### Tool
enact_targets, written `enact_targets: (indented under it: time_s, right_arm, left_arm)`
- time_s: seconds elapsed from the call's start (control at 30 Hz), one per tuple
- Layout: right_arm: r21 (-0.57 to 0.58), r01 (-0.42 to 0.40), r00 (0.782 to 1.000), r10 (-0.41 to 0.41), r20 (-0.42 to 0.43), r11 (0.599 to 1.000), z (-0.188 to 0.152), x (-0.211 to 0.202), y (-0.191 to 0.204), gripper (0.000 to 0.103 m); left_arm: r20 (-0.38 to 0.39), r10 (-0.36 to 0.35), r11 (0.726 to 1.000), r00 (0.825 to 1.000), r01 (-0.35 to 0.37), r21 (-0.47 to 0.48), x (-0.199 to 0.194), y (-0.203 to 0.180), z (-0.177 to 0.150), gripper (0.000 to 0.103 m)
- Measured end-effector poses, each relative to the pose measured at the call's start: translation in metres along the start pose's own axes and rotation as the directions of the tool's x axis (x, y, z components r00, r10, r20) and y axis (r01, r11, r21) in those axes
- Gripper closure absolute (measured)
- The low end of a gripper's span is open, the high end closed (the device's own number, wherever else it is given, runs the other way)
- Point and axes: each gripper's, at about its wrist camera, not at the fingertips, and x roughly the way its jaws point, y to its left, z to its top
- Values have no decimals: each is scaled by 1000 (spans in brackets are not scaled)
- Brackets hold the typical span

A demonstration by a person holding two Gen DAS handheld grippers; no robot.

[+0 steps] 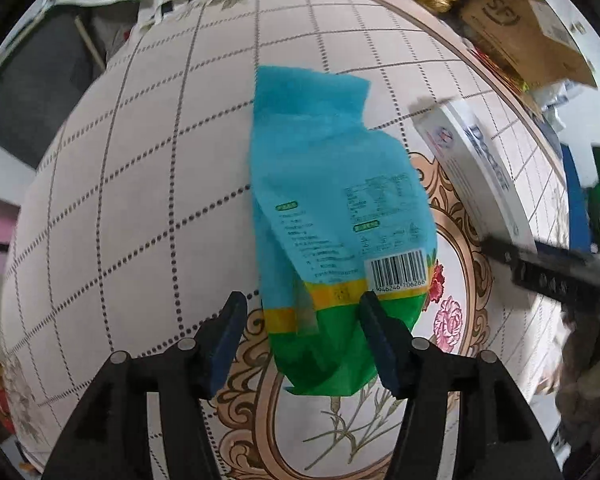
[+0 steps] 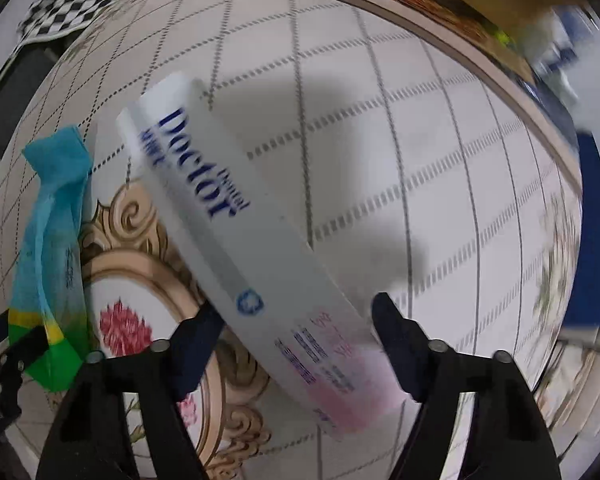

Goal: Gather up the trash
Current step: 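Grasp the blue-green snack bag with left gripper while right grasps Dental Doctor toothpaste box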

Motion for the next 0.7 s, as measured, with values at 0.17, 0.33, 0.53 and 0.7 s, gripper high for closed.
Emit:
enact_targets:
  time_s: [0.17,0.33,0.53,0.7]
  right_arm:
    - [221,-44,997,57,-52,974,-61,-4,-19,41]
    - [372,-55,996,79,-48,926,-143,-10,-29,43]
    - [470,-65,992,109,-68,880,-243,-14,-25,44]
    - [463,-64,983,135,-123,884,-291,-11,-12,37]
  left_arm:
    - [15,2,994,1000,-4,109,1,-22,-5,85]
    - [-9,17,970,1000,-15,241,-8,-29,-32,89]
    - [-104,70,934,992,-29,357,-17,-14,-125,89]
    - [-156,21,958,987,24,285,-24,24,-172,81]
